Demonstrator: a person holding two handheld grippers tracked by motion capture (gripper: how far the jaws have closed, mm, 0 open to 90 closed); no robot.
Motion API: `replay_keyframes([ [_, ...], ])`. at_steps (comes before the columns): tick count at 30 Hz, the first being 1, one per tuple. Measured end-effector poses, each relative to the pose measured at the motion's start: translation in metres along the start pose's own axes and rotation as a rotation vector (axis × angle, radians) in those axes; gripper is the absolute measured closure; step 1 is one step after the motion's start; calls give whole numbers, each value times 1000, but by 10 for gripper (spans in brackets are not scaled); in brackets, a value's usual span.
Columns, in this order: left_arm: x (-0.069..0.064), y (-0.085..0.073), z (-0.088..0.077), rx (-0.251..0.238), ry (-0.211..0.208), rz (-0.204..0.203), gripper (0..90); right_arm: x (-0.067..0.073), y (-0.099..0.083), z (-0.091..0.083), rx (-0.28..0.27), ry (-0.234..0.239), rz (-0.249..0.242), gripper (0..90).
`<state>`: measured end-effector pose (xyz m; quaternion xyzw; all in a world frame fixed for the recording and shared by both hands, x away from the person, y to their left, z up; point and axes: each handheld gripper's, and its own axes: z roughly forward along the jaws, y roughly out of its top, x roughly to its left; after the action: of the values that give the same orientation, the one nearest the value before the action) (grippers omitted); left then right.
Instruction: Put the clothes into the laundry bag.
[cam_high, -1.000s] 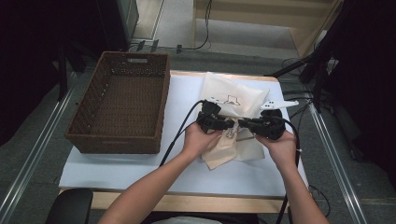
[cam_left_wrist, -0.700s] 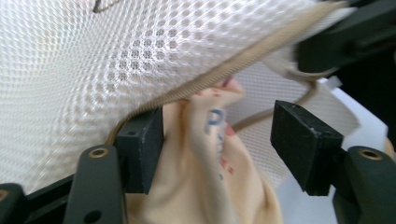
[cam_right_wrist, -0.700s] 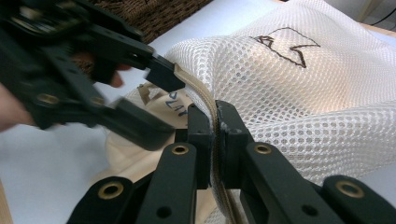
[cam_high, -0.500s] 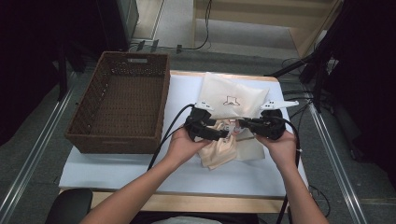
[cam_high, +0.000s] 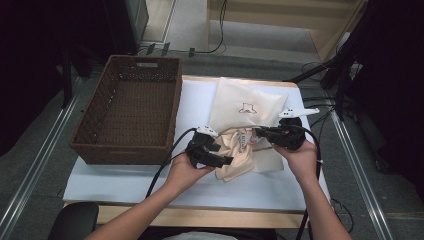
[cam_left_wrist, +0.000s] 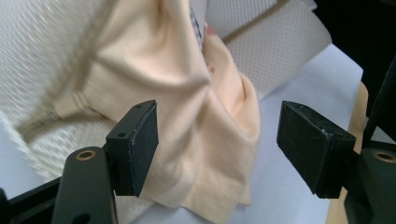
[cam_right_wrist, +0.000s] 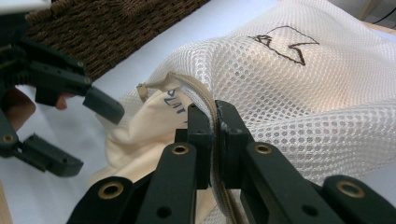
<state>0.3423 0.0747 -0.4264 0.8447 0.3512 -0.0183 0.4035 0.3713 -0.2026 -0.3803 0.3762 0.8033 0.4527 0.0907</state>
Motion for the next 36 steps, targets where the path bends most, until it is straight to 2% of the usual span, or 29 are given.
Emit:
replay_keyframes([
  [2,-2,-6,4,7,3,10,295,0,-1,-1,-2,0,4,870],
  [5,-2,-12,12,21,-8,-1,298,0,-1,-1,-1,1,4,869],
  [7,-2,-15,15,14,0,-1,299,0,0,-1,-2,2,-1,869],
  [11,-1,-22,24,-1,-11,-19,279,0,-1,0,-1,5,-4,870],
  [15,0,-26,34,7,5,-7,273,0,0,0,-5,3,2,870],
  [22,-4,-32,37,-23,44,34,288,2,3,-3,-31,-15,13,870],
  [24,-5,-32,37,-25,60,40,328,3,4,-3,-33,-12,10,868],
  [27,-2,-34,37,-44,63,22,397,4,4,0,-24,-8,3,867],
  [31,-3,-35,37,-50,106,55,503,5,3,2,-15,-4,10,867],
  [34,-1,-35,36,-44,118,62,583,4,3,2,-13,-4,11,867],
  [36,0,-36,36,-51,111,60,639,4,3,2,-13,-2,10,868],
])
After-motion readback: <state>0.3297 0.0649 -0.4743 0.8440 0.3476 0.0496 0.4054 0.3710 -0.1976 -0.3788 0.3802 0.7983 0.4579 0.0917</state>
